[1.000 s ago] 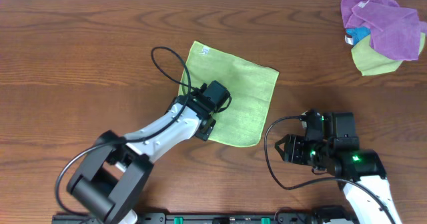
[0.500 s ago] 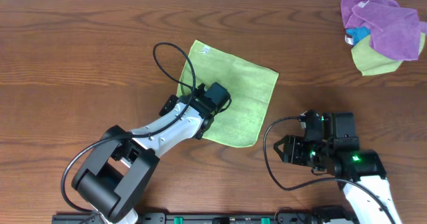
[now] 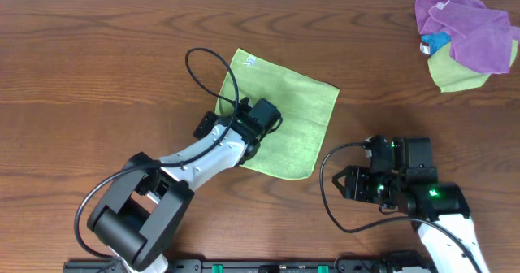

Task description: Fold the cloth

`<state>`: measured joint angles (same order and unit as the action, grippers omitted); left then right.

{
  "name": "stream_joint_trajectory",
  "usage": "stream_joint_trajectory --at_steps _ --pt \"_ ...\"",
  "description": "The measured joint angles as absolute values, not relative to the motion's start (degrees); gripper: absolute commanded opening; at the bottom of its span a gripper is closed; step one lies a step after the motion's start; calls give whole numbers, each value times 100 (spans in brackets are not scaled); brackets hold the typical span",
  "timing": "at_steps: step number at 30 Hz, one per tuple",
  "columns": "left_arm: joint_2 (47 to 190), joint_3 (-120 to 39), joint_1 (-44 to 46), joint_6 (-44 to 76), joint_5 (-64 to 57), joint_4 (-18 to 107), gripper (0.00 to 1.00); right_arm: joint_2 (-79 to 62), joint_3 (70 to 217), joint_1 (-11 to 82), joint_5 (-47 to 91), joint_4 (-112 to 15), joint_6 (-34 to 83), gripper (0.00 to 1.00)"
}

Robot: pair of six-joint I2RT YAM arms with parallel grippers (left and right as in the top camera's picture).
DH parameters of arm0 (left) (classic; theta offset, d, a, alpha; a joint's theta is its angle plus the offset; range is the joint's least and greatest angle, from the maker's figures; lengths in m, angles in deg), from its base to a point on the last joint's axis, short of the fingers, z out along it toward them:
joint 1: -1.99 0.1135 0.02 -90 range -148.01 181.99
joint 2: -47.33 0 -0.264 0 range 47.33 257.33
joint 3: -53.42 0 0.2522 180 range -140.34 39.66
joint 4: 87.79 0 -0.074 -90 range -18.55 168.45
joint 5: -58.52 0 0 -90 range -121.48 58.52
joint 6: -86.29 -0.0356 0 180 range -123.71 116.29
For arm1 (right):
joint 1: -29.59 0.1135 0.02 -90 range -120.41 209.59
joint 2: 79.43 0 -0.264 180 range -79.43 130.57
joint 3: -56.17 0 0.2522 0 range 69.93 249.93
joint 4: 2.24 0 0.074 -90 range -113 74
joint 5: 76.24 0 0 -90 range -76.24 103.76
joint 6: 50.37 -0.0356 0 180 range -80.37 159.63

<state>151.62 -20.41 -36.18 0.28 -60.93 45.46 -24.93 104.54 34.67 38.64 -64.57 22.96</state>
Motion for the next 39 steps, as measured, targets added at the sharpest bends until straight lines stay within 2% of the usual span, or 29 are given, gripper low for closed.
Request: stream_joint_trajectory --at_steps 17,25,26,29,32,39 --pt "15521 -2043 -3395 83 -7140 4135 95 -2493 10454 3467 3886 -6499 2298 50" --pt "15562 -2043 -3369 205 -7350 4117 95 -2493 10454 3469 3956 -6494 2344 46" --pt "15562 -2043 -3369 212 -7357 4117 95 -2493 10454 3471 4019 -6473 2359 42" --pt "15562 -2043 -3369 232 -7365 4117 95 -2491 10443 3550 4280 -6140 2414 19" --pt "15562 -2043 -3367 258 -7311 4119 95 -2421 10404 3738 4459 -5585 2414 2" --pt "15560 -2043 -3363 378 -7195 4117 95 -1442 10295 4181 4666 -4538 2217 1"
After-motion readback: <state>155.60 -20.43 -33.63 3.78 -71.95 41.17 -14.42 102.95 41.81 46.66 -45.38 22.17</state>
